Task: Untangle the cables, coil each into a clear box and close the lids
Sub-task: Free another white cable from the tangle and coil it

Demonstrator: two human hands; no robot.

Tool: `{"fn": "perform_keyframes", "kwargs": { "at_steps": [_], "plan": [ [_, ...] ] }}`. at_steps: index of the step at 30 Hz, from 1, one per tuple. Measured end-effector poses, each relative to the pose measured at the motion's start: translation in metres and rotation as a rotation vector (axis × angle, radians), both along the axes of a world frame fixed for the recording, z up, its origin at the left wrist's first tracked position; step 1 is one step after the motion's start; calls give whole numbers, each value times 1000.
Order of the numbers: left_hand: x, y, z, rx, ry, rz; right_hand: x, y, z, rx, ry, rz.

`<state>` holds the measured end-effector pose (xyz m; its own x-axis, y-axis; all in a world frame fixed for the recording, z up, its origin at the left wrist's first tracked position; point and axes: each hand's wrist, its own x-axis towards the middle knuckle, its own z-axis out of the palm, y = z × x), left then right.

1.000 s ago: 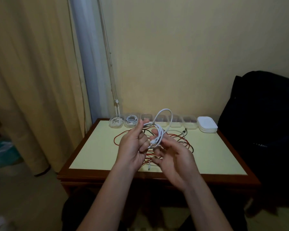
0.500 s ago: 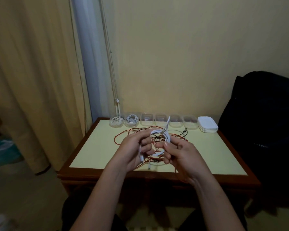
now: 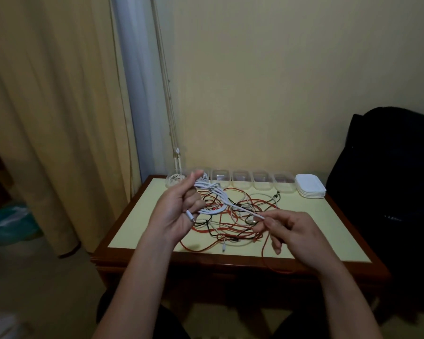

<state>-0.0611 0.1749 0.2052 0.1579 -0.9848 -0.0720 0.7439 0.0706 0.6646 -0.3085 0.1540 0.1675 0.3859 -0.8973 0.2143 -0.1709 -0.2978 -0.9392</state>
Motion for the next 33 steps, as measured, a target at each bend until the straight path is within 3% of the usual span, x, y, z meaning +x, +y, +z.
{"fn": "perform_keyframes", "kwargs": {
  "at_steps": [9, 15, 21, 25, 29, 33],
  "plan": [
    [3, 4, 27, -15, 113, -29, -14, -5, 22, -165, -71, -68],
    [-4, 6, 40, -106, 67, -46, -3, -1, 19, -257, -62, -189],
    [-26, 6, 35, -92, 132, -88, 23, 0, -7, -584, 217, -462],
    [-38, 5, 27, -51, 219, -80, 37, 0, -8, -642, 278, -438],
    [-47, 5, 23, -17, 245, -86, 53, 9, -2, -361, 26, -458],
    [-53, 5, 23, -28, 240, -98, 65, 17, 17, 102, -614, -421]
  ]
}}
